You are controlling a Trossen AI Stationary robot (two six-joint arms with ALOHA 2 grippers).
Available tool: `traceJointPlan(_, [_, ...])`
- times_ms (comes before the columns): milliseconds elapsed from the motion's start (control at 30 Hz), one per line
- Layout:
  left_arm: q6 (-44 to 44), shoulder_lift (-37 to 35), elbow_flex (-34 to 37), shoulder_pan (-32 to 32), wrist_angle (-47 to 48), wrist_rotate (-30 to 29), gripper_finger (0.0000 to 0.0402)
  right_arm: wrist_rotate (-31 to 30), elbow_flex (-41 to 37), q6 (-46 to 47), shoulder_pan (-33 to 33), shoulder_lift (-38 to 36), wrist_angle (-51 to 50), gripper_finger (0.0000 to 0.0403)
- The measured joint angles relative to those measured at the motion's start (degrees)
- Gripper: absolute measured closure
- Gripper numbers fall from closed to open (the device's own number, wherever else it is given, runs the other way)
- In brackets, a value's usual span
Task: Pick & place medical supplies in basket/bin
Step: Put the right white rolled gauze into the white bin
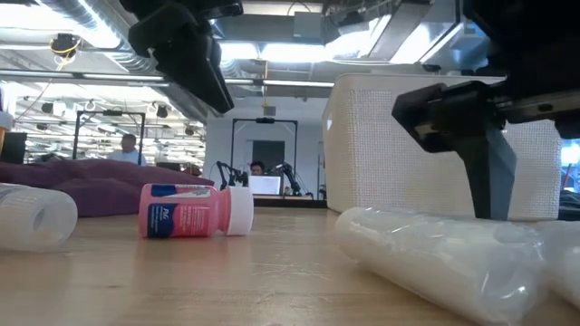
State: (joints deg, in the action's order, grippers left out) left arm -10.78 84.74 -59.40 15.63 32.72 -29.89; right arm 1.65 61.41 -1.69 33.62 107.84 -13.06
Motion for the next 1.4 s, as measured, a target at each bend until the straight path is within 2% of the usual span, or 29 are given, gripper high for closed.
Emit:
traceJointPlan(100, [-2.3, 0.0, 0.0, 0.0, 0.0, 0.0, 0.0151, 0.0, 0.0, -3.3, 0.1, 0.1, 0.0, 0.0162])
traceJointPlan(333, [-3.7, 0.0, 0.0, 0.0, 0.0, 0.0, 0.0151, 0.0, 0.0, -3.4, 0.1, 0.7, -0.3, 0.0175])
traceJointPlan(433, [-3.6, 0.0, 0.0, 0.0, -0.1, 0.0, 0.0151, 0.0, 0.0, -3.4, 0.3, 1.3, 0.2, 0.0206])
traceJointPlan(667, [-3.5, 0.0, 0.0, 0.0, -0.2, 0.0, 0.0151, 0.1, 0.1, -3.5, 0.3, 1.0, -0.4, 0.0308])
traceJointPlan(800, [-3.5, 0.0, 0.0, 0.0, -0.1, 0.8, 0.0151, -0.1, 2.8, -3.5, 0.2, -0.6, -6.2, 0.0352])
traceJointPlan(900, [-3.5, 0.0, 0.0, 0.0, 0.3, 1.2, 0.0151, -2.3, 5.2, -3.2, -0.5, -3.0, -11.1, 0.0364])
traceJointPlan(1000, [-3.5, 0.0, 0.0, 0.0, 0.4, 1.2, 0.0151, -5.9, 7.8, -2.9, -2.2, -6.5, -16.4, 0.0361])
traceJointPlan(1167, [-3.6, 0.0, 0.0, 0.0, 0.3, 1.3, 0.0151, -15.9, 12.6, 4.2, -6.9, -15.7, -28.6, 0.0355])
traceJointPlan(1400, [-3.5, 0.0, 0.0, 0.0, 0.5, 1.4, 0.0151, -42.6, 18.0, 21.2, -14.8, -32.1, -36.7, 0.0361])
